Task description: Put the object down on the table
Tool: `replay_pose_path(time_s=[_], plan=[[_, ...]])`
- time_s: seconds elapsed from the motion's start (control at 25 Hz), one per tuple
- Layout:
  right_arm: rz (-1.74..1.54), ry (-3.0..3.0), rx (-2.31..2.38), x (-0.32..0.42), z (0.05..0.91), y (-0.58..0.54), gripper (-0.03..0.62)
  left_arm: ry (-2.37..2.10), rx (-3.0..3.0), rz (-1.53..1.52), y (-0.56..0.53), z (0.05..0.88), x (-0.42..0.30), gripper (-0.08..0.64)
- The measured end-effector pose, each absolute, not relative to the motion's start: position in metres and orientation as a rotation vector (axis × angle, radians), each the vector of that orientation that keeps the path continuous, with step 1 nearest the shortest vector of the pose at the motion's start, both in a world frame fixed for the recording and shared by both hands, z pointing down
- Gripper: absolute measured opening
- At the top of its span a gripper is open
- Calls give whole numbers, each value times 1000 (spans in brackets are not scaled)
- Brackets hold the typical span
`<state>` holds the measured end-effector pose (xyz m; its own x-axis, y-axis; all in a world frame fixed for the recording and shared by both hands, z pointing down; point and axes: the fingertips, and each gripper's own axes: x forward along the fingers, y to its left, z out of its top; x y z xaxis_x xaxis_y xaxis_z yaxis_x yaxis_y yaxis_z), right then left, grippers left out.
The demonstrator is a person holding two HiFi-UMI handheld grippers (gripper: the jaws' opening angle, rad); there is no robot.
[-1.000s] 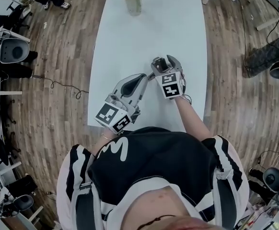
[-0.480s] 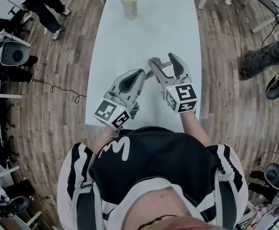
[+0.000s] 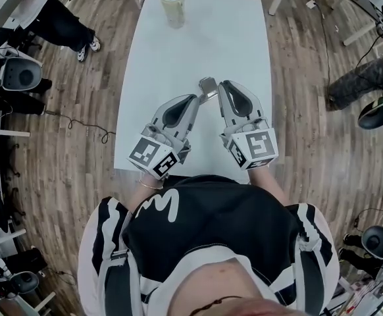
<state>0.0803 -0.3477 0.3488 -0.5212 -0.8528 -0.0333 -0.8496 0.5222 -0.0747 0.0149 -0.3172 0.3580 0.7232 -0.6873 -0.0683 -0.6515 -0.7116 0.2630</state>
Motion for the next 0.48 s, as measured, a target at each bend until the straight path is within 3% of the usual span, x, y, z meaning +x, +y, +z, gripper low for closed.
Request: replay_pose_path(time_s=[0.48], plan=[[-167, 2706, -1413, 93, 362, -318, 20, -1058, 2753, -201, -291, 355, 40, 3]])
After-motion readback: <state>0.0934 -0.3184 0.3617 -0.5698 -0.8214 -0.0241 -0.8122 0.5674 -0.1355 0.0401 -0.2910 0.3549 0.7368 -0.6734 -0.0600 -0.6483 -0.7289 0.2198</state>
